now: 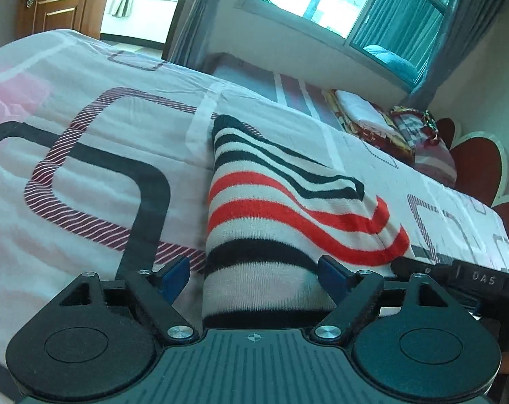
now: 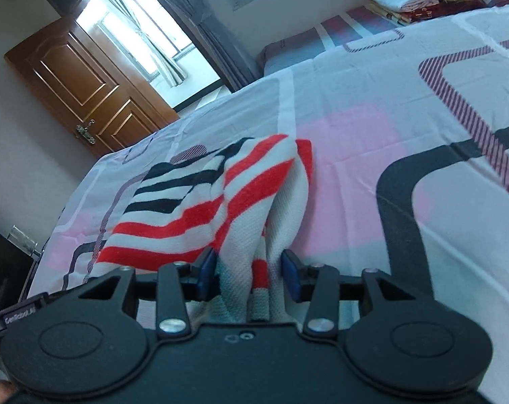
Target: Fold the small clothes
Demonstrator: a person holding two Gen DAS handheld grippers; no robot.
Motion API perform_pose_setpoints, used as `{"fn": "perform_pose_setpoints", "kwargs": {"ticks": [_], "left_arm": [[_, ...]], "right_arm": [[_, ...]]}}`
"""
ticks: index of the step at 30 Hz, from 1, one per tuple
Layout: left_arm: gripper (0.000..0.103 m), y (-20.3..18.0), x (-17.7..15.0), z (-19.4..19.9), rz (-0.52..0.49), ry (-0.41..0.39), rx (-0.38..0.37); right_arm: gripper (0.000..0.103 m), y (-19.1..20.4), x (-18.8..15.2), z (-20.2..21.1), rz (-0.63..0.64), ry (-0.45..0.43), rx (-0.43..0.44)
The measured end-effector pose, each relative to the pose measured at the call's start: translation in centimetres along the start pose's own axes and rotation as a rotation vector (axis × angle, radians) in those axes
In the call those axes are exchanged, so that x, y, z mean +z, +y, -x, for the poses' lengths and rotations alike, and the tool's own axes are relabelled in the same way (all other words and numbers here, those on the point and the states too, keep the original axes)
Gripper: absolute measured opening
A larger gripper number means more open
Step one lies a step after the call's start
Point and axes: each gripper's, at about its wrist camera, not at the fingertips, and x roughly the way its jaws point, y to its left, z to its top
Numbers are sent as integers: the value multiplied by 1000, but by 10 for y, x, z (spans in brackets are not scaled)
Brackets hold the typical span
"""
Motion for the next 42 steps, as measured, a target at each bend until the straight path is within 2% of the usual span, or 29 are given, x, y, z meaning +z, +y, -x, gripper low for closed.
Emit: {"fn": "perform_pose_setpoints", "kwargs": {"ticks": [3,5,8,13,15,18,20,23,24,27,30,34,35,37,39,40,42], "left_arm": [[82,6,-8,-7,28,24,4],[87,10,-7,-10,64,39,-2],[87,6,-6,-6,44,40,17],[87,-2,-12,18,2,30,-1],[87,-5,-20,27,-27,19,17],[87,-6,-34,17,-54,65,66],[87,-1,-44,9,-29,86,74],[87,1,-47,7,-28,88,70],[87,0,-48,9,-33,92,73],[87,-4,-48,19,-59,101,92],[87,-7,-47,34,-77,78,123],[87,-15,-48,55,-102,57,135],[87,-18,-48,60,-101,60,132],[88,-22,-47,67,-103,70,123],[94,-26,-48,77,-106,64,129],[103,-28,-48,82,-106,60,137],[103,-32,-47,93,-103,40,151]], "right_arm": [[52,5,-3,4,12,-2,-14],[52,7,-2,-4,21,18,-50],[50,7,-6,-6,32,23,-79],[49,16,-3,16,47,-11,-77],[50,22,-1,29,50,-35,-54],[50,37,-7,47,92,-71,-27],[48,47,-17,51,145,-75,-29],[44,44,-39,33,216,-15,-133],[48,37,-45,24,222,11,-175],[50,17,-50,18,124,17,-163],[48,32,-50,24,187,2,-199],[47,45,-52,51,174,-61,-163],[48,49,-54,54,196,-62,-168],[47,53,-61,49,235,-3,-211],[47,51,-67,48,224,24,-239],[47,51,-68,53,209,22,-235],[49,53,-68,65,191,2,-220]]}}
